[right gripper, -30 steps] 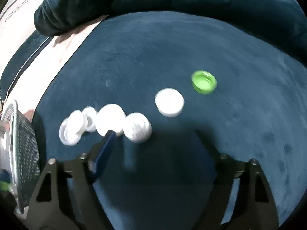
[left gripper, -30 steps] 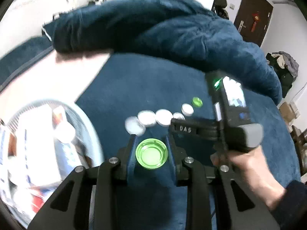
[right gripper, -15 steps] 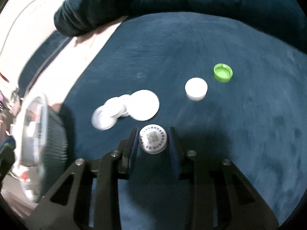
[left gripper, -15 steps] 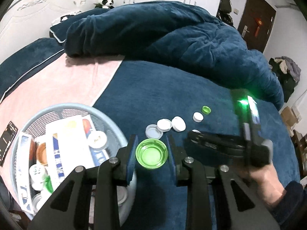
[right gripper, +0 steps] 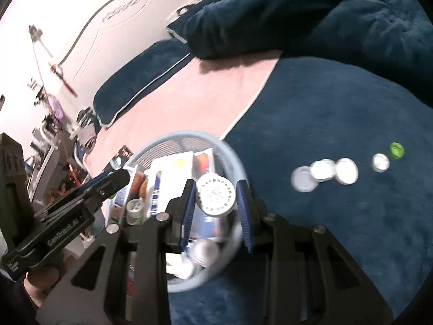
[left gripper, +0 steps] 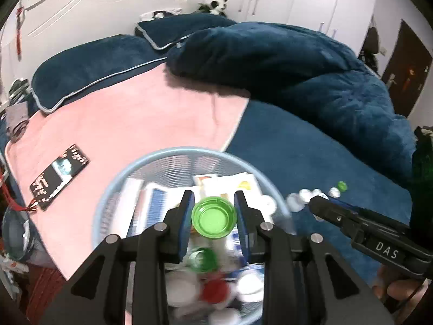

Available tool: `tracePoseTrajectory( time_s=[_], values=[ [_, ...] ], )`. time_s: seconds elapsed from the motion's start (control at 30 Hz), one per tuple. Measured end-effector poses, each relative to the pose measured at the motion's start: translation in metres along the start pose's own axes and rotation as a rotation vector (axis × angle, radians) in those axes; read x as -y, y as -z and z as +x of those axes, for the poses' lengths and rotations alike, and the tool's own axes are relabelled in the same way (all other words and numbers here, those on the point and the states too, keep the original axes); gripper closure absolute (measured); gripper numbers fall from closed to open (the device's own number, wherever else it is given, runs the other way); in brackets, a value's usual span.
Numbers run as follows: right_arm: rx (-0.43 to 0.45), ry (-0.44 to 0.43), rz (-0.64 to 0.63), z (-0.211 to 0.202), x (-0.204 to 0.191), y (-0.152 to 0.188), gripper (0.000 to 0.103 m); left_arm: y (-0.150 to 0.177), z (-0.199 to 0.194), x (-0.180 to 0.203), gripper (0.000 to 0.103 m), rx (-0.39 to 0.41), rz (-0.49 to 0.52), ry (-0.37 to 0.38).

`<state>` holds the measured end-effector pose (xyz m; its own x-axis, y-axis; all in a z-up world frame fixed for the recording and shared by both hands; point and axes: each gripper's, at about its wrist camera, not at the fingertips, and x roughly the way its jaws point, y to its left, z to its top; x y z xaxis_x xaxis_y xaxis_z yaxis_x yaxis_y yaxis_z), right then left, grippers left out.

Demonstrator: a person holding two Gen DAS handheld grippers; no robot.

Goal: Organize objects
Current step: 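Carry the green and white caps over the blue basket, then open both tools to drop the caps into the basket, then move both tools back to the remaining caps on the blanket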

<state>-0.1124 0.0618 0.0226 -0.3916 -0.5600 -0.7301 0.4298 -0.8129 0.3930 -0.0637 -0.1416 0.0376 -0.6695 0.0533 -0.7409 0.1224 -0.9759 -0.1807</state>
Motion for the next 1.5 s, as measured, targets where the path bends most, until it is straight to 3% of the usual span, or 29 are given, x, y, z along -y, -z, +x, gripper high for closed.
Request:
tracePoseTrajectory(
  time_s=[0.23, 0.27, 0.3, 0.37, 0.43, 0.5, 0.6, 0.73, 0.8, 1.03, 1.5],
  values=[
    [-0.057, -0.013, 0.086, 0.023, 0.002, 0.003, 0.072, 0.005, 0.013, -0.004, 0.073, -0.023, 0.028, -0.032],
    [-0.072, -0.019, 0.113, 0.026, 0.006, 0.003, 0.071, 0.005, 0.013, -0.004, 0.066, -0.024, 0.035, -0.035],
    [-0.089, -0.031, 0.141, 0.028, 0.011, 0.003, 0.071, 0.006, 0.014, -0.002, 0.043, -0.022, 0.043, -0.043],
    [-0.1, -0.052, 0.182, 0.029, 0.017, 0.005, 0.07, 0.006, 0.012, -0.002, 0.025, -0.01, 0.039, -0.043],
    [-0.096, -0.056, 0.199, 0.027, 0.021, 0.006, 0.063, 0.005, 0.009, -0.002, 0.024, 0.004, 0.034, -0.057],
    [-0.084, -0.054, 0.201, 0.025, 0.021, 0.007, 0.044, 0.004, 0.008, -0.001, 0.024, 0.012, 0.039, -0.077],
    [-0.067, -0.062, 0.204, 0.024, 0.017, 0.005, 0.023, 0.005, 0.008, 0.001, 0.022, 0.006, 0.05, -0.089],
    [-0.057, -0.038, 0.176, 0.02, 0.014, 0.004, 0.016, 0.005, 0.009, 0.003, 0.017, 0.006, 0.065, -0.104],
    [-0.044, -0.005, 0.156, 0.017, 0.012, 0.004, 0.004, 0.005, 0.007, 0.005, 0.014, 0.013, 0.072, -0.106],
    [0.001, 0.07, 0.112, 0.002, 0.016, 0.005, 0.0, 0.005, 0.007, 0.012, 0.013, 0.01, 0.084, -0.104],
    [0.026, 0.135, 0.22, -0.021, 0.079, 0.019, 0.0, 0.011, 0.012, 0.07, 0.013, 0.016, 0.188, -0.07]
  ],
)
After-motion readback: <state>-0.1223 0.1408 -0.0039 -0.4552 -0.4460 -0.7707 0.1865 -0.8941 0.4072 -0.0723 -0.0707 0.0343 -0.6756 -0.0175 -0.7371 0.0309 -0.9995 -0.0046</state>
